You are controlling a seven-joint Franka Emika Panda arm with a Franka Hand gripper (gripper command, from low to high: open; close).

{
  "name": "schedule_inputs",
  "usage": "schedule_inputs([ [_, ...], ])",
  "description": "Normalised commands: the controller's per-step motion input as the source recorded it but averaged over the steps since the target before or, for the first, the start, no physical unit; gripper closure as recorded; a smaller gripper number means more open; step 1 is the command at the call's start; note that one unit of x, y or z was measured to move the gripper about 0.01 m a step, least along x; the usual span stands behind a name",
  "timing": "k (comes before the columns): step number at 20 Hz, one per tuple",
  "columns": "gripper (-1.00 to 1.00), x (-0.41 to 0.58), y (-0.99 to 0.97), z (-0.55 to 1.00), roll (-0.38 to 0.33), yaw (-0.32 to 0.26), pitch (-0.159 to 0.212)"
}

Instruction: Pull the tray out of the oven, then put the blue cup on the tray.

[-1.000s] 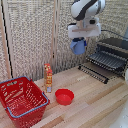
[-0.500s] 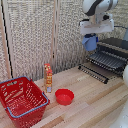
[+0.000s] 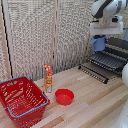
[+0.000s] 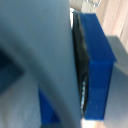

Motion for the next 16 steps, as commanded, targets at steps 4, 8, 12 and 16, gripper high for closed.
schedule_inputs([
  [4,1.0,0.112,-0.63,0.0,0.0,-0.197,-0.013],
  [8,1.0,0.179,-0.67,-0.06,0.0,-0.128,0.003],
  [12,1.0,0.241,-0.54,-0.07,0.0,-0.065,0.001],
  [16,1.0,0.081,-0.16,-0.1,-0.014,-0.027,-0.016],
])
